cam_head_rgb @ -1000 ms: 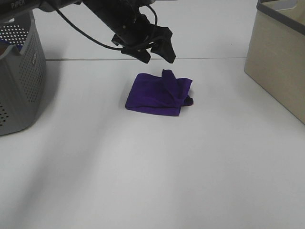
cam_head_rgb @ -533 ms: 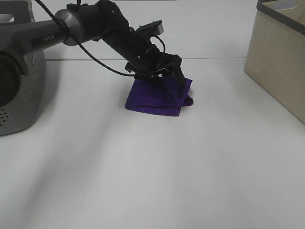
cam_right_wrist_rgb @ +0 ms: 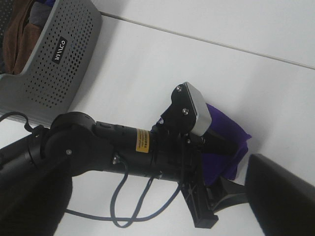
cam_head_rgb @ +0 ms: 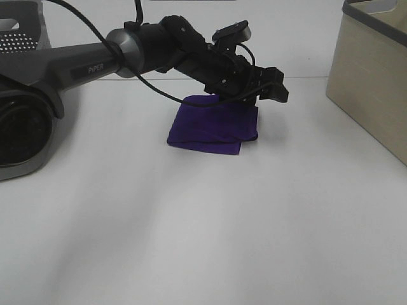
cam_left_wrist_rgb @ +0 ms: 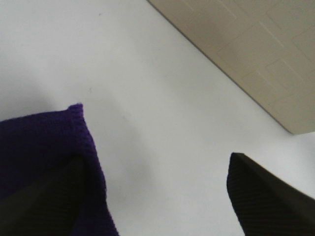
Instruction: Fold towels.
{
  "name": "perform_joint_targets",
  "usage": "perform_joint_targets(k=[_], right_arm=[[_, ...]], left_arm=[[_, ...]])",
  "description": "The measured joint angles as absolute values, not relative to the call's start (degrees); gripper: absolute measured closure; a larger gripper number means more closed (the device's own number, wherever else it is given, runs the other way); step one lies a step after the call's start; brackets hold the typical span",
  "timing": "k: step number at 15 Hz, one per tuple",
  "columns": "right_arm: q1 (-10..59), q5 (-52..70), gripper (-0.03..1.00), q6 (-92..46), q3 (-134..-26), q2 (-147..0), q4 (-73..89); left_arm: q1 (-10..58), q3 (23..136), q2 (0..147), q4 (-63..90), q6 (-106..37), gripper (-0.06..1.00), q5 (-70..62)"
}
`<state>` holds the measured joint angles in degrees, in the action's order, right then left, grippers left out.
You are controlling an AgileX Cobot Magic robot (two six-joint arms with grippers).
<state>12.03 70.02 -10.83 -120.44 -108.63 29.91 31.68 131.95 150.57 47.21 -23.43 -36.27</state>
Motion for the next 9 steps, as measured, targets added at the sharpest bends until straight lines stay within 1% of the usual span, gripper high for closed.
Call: perform_joint_targets(k=[2,6,9], right_arm=[[12.0,70.0,0.05,-10.8,-120.4,-107.8,29.9],[12.0,70.1,0.05,-10.8,-120.4,-104.8,29.9],[12.0,70.1,0.05,-10.7,-120.3,-101.3,29.9]], left_arm=[[32.5,132.0,151.7,48.5,-23.7,0.22,-34.1],[32.5,132.0,152.9,48.7,-24.9,0.22,-33.9],[32.2,134.6,151.2,46.9,-26.8,0.22,-37.9]])
